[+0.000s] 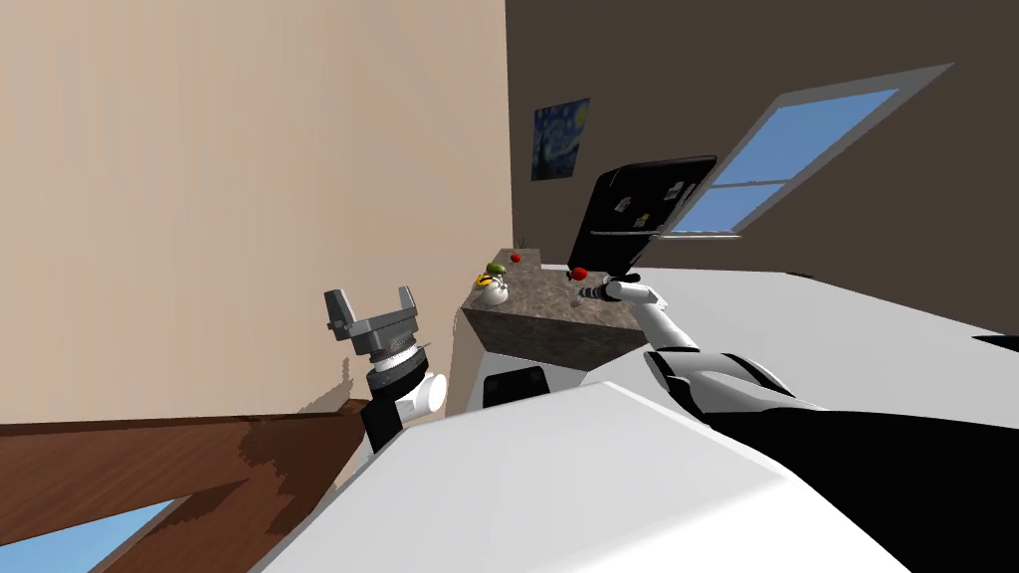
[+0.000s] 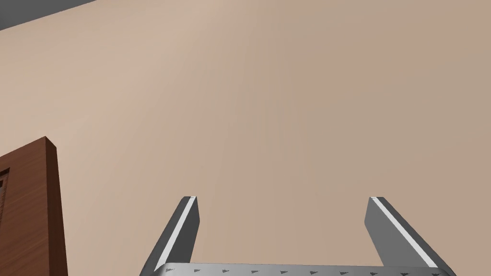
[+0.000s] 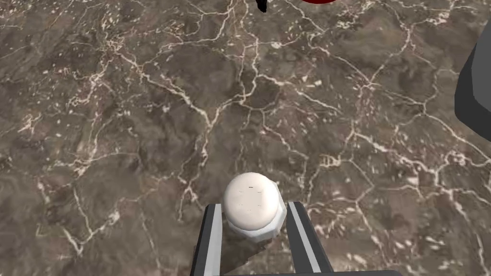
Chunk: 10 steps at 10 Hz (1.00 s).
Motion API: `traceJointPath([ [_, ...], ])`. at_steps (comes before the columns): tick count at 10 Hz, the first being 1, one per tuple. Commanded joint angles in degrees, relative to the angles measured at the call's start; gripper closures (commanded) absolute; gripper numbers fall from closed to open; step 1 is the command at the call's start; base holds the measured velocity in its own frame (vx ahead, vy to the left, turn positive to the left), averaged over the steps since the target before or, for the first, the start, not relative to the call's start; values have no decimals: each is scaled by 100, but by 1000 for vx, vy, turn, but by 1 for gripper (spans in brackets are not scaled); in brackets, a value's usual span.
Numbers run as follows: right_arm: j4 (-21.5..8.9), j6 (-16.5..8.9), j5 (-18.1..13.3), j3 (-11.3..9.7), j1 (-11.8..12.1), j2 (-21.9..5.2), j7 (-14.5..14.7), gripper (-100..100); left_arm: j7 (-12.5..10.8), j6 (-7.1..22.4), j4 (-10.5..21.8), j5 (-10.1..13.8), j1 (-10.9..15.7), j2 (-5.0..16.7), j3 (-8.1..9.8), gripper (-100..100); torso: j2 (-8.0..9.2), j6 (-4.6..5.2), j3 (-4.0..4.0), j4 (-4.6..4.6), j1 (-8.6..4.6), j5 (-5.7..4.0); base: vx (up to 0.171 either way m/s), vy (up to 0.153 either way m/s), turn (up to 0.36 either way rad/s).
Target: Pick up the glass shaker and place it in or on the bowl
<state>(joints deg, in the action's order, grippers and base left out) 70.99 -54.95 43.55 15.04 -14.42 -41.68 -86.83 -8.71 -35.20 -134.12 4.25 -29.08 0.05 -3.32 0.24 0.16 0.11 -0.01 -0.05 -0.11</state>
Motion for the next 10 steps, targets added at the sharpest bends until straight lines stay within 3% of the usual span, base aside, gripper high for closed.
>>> traceJointPath([
  [1,49,222,155,-116,-90,48,68,100,0,0,0,0,0,0,0,0,0,0,0,0,0,0,-119,10,-229],
  [10,566,1296,1016,-745,-436,365,353,100,0,0,0,0,0,1,1,0,-9,-4,-4,1,-45,-12,-112,-63,-196],
])
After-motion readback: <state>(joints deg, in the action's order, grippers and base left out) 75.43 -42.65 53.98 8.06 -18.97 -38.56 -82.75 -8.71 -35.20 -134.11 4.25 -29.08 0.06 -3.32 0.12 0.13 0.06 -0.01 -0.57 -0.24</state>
